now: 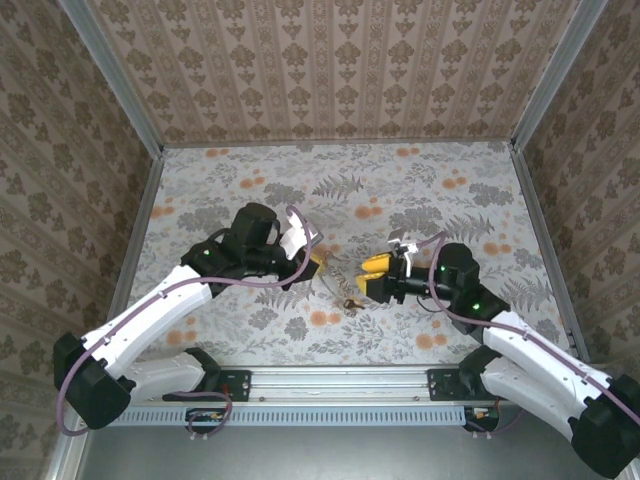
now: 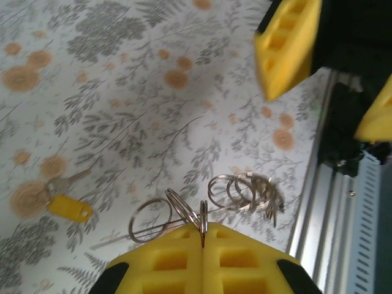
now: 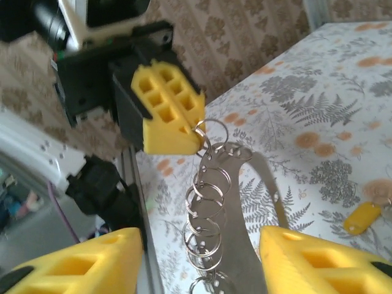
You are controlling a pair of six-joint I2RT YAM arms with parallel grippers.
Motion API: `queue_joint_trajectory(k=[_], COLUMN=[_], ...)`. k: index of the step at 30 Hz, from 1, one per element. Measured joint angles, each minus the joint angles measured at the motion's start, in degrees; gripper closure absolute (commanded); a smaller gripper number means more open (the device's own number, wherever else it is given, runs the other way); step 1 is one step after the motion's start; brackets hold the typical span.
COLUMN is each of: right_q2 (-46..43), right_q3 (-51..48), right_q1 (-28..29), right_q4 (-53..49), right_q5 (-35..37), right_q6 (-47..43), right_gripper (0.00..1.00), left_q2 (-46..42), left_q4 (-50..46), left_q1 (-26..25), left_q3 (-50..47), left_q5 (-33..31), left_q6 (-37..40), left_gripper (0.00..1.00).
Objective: Put the keys on the keyring
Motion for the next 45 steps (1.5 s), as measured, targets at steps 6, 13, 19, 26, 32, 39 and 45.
queue_joint_trajectory(k=[6, 13, 19, 26, 32, 39, 45], right_q2=[3.8, 6.5, 7.2, 8.0, 8.0, 9.0, 9.4], right_q3=[3.0, 7.0, 7.6, 8.1, 9.1, 10.4, 10.8], right_q1=[0.8, 4.7, 7.7, 8.9, 10.6, 11.9, 12.7], right_q4=[2.6, 3.3, 1.0, 0.1, -1.2, -3.0, -4.4], right_q5=[-2.3, -4.4, -4.8, -4.8, -4.7, -4.5, -4.1], right_q6=[-2.1, -5.9, -9.2, -11.5, -13.2, -15.0, -16.5], right_gripper=[0.63, 0.78, 0.84, 0.87, 0.95, 0.97, 0.97], left_q2=[0.0, 0.1, 0.0, 0.1, 0.5, 0.9, 1.2], left_q4=[0.7, -1.0, -1.0, -4.6, -7.5, -9.2, -11.0], left_q1=[0.1, 0.1, 0.1, -0.1, -1.5, -2.5, -4.2], left_q3=[0.0, 1.2, 1.5, 3.4, 4.9, 5.7, 7.0], left_q5=[4.7, 6.2, 7.6, 10.1, 10.6, 10.6, 10.6], left_q6=[1.7, 4.5, 5.0, 6.7, 8.2, 8.9, 9.3], left_gripper=[1.0, 1.0, 1.0, 1.0, 1.0, 1.0, 1.0])
